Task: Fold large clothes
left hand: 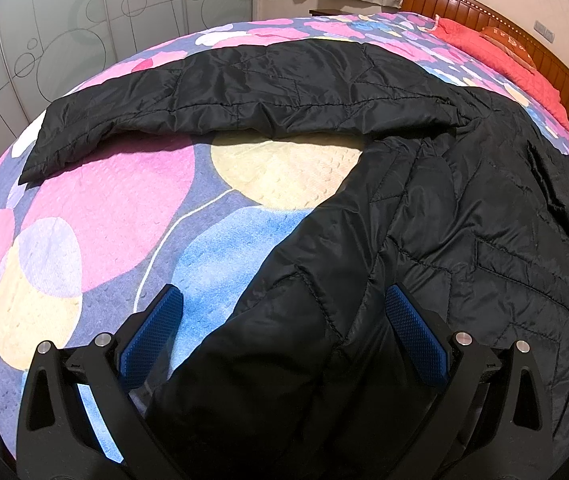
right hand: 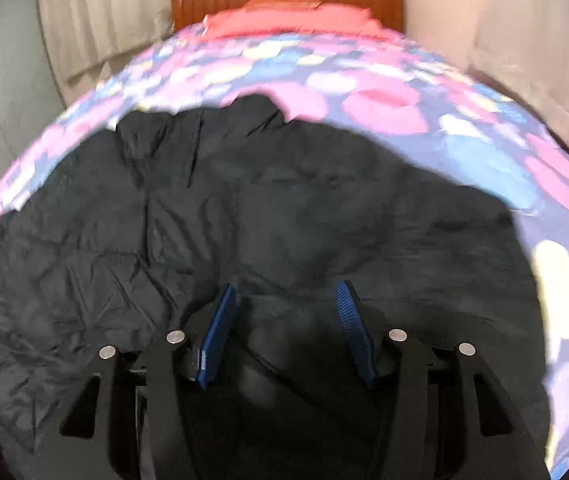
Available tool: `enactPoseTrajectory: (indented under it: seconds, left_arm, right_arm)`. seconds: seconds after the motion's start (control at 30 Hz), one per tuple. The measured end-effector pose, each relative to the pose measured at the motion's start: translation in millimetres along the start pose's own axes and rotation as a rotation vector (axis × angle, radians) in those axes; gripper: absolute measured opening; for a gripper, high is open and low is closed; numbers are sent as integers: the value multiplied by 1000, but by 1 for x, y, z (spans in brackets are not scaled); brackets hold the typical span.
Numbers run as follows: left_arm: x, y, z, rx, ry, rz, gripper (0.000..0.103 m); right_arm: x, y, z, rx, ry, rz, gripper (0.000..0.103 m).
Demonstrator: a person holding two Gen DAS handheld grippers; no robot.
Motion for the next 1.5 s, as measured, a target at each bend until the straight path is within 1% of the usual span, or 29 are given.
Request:
enactPoseTrajectory:
  seconds: [0.03, 0.1, 0.13, 0.17, 0.23, 0.27, 0.33, 0.63, 0.67, 0.7, 0.77, 0.8, 0.87, 0.93, 0.97, 1.0, 1.17, 1.2, 1.23, 1.33, 1.37, 1.43, 1.47, 1.5]
  left_arm:
    - [0, 0, 0, 1, -1, 1, 101]
    - [0, 0, 0, 1, -1, 0, 101]
    - [0, 0, 0, 1, -1, 0, 101]
    - [-1, 1, 0, 0, 0, 1, 101]
    - [0, 0, 0, 1, -1, 1, 101]
    - [0, 0, 0, 1, -1, 1, 101]
    - [0, 0, 0, 1, -1, 1, 101]
    - [-2, 0, 2, 6, -20, 20, 101]
    - [-2, 1, 3, 1, -27, 25, 101]
    - [-1, 2, 5, -12, -52, 35, 101]
    - [5, 3, 11, -7, -99, 35, 101]
    - [10, 4, 21, 30, -146, 28, 101]
    - [16, 6, 39, 99, -188, 16, 101]
    - [21, 12, 68, 195, -206, -18, 101]
    - [22, 16, 82, 231, -202, -39, 101]
    - [23, 22, 100, 271, -182, -65, 101]
    - [8, 47, 163, 420, -127, -121, 101]
    - [-1, 52, 180, 470, -123, -115, 101]
    - [-6, 54, 190, 507, -134, -115, 101]
    - [-15, 64, 218, 605, -163, -175, 101]
    - [-19, 69, 229, 647, -192, -196, 101]
    - [-22, 73, 242, 699, -215, -227, 101]
    - [-22, 73, 245, 713, -212, -235, 97]
    - [-21, 74, 249, 736, -189, -239, 88]
  right_arm:
    - [9, -2, -9, -11, -16, -20, 53]
    - [18, -5, -31, -38, -61, -33, 59]
    - [18, -8, -38, -46, -80, -33, 64]
    - [15, -12, -47, -51, -113, -29, 66]
    - [2, -21, -55, -40, -136, -4, 68]
    - [-8, -27, -56, -30, -134, 2, 69]
    - [-13, -31, -57, -36, -133, -12, 69]
    - [-13, -32, -57, -41, -121, -25, 72]
    - [-13, -32, -56, -39, -123, -27, 72]
    - [-12, -34, -57, -40, -123, -29, 72]
    - [-11, -35, -57, -40, -122, -33, 72]
    - [-11, -36, -57, -41, -122, -34, 72]
    - [-10, -36, -56, -40, -119, -38, 73]
    - [-10, -37, -55, -40, -119, -40, 74]
    - [-10, -37, -55, -38, -122, -41, 74]
    - [-10, -37, -54, -36, -124, -41, 74]
    - [-10, -37, -54, -33, -125, -42, 74]
    - [-10, -37, -54, -34, -125, -42, 74]
    - [-10, -37, -55, -33, -124, -42, 74]
    - [-9, -37, -54, -33, -127, -42, 74]
    - [-9, -37, -54, -33, -126, -43, 74]
    - [-9, -37, -54, -33, -127, -43, 75]
    - [-9, -37, -54, -32, -127, -43, 75]
    - [-9, -37, -54, -33, -126, -43, 74]
Point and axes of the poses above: each gripper's, at about its wrist camera, not at the fingertips, and x roughly against the way its jaws point, z to its left, y to its top, the point moved 4 cm from there along -x, roughly the way its jaws point
